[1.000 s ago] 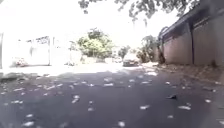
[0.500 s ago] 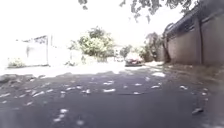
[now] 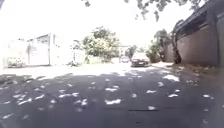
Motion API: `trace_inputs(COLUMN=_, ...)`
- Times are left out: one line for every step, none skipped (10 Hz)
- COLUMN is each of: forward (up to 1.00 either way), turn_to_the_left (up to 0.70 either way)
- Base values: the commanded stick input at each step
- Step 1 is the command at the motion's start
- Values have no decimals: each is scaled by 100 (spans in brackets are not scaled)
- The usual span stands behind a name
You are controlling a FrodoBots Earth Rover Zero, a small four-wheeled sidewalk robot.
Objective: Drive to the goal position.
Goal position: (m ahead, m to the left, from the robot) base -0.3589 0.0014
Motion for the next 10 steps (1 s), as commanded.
trace_inputs(forward=100, turn_to_the_left=2)
trace_inputs(forward=100, turn_to_the_left=2)
trace_inputs(forward=100, turn_to_the_left=2)
trace_inputs(forward=100, turn_to_the_left=2)
trace_inputs(forward=100, turn_to_the_left=2)
trace_inputs(forward=100, turn_to_the_left=2)
trace_inputs(forward=100, turn_to_the_left=2)
trace_inputs(forward=100, turn_to_the_left=2)
trace_inputs(forward=100, turn_to_the_left=2)
trace_inputs(forward=100, turn_to_the_left=2)
